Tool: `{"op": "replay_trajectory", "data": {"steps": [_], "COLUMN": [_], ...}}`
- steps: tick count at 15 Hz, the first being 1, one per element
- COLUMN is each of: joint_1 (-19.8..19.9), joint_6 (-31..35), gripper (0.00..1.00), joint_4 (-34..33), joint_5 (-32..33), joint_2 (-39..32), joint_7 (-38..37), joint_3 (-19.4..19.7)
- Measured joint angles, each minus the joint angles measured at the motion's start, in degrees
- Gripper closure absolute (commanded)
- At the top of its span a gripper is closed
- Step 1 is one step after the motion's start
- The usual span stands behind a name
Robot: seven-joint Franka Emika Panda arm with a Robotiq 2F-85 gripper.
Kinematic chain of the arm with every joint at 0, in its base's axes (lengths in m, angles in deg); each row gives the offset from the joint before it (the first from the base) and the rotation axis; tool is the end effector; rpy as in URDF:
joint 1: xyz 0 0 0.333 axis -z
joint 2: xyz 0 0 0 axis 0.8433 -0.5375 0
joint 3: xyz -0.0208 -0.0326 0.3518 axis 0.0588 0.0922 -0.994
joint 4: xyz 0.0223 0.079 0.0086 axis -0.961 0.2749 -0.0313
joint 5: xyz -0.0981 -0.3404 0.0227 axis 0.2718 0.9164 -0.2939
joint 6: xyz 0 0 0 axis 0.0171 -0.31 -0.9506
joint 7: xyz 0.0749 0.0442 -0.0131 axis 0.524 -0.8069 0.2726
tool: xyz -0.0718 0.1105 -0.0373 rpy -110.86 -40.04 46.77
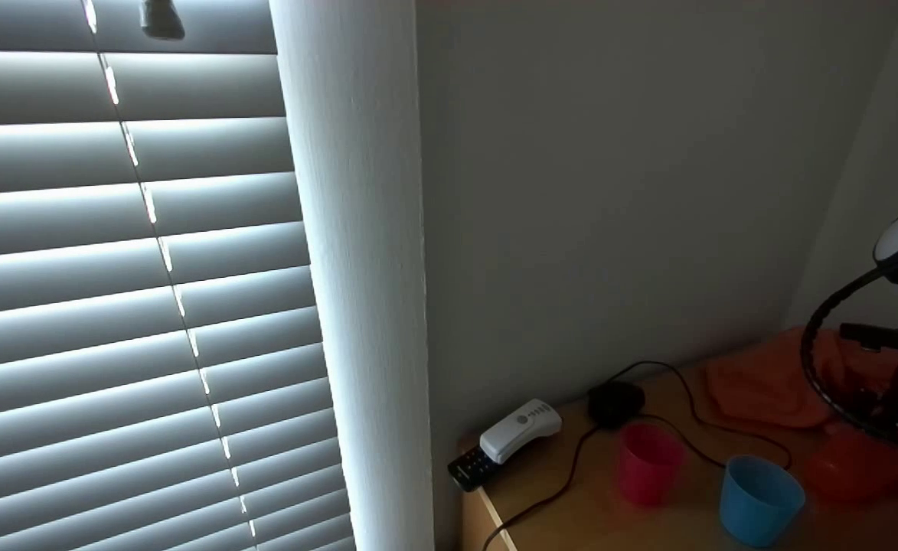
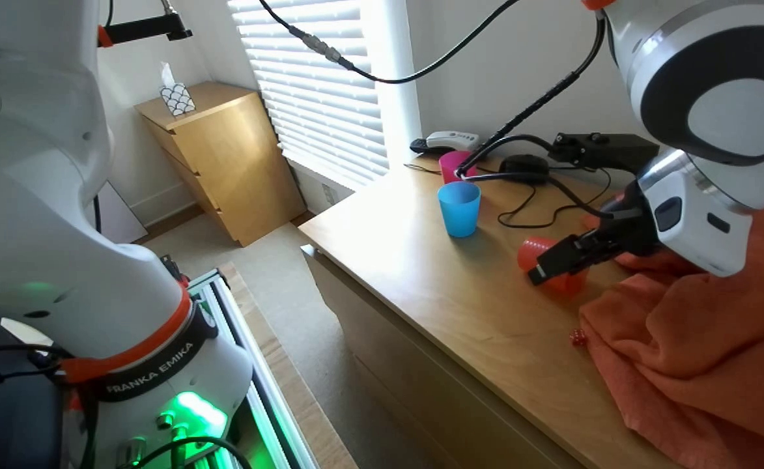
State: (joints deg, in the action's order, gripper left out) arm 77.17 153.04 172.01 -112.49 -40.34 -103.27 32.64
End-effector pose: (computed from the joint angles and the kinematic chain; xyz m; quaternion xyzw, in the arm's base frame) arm 0.4892 -0.2805 0.2212 -0.5988 0.7469 0.2789 0.0766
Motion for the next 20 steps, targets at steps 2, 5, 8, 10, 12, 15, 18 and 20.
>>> {"op": "replay_trajectory", "data": {"steps": [2,5,8,10,12,15,18,20], "joint_1": [0.0,0.0,-0.3,-0.5,-1.1,-3.0,-6.0,-8.3], "joint_6": [0.0,0.0,0.0,0.2,1.2,5.3,11.7,17.1], "gripper": [0.66,0.89,1.0,0.99,0.99,0.98,0.98,0.98], "joint_4": [-0.6,-1.1,-1.5,-1.4,-1.1,1.6,6.6,10.7], "joint_5": [-0.6,-0.6,-0.5,-0.2,0.7,4.5,11.3,16.6], "joint_2": [-0.5,-0.6,-0.5,0.1,0.9,3.8,8.3,11.4], "joint_7": [1.6,3.9,6.3,7.8,9.1,10.4,10.6,9.9], "joint_3": [-0.5,-0.9,-0.9,-0.9,-0.8,-0.4,0.4,1.2]}}
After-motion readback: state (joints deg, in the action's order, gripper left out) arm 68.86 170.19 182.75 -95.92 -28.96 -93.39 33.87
